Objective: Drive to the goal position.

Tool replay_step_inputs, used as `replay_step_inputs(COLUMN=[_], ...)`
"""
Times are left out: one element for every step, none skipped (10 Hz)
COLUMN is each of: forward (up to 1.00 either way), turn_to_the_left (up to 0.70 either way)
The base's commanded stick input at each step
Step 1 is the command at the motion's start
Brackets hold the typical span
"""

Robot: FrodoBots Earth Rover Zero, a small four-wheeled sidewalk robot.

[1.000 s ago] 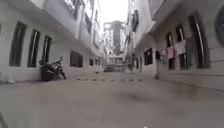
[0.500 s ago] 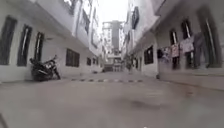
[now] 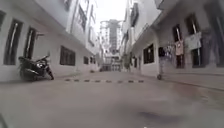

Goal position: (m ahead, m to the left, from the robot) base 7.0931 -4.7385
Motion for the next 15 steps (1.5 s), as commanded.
replay_step_inputs(forward=[1.00, 1.00, 1.00, 1.00, 1.00, 1.00, 1.00, 1.00, 1.00, 1.00, 1.00, 1.00, 1.00, 1.00, 1.00], turn_to_the_left=[0.05, 0.05, 0.05, 0.05, 0.05, 0.05, 0.05, 0.05, 0.05, 0.05, 0.05, 0.05, 0.05, 0.05, 0.05])
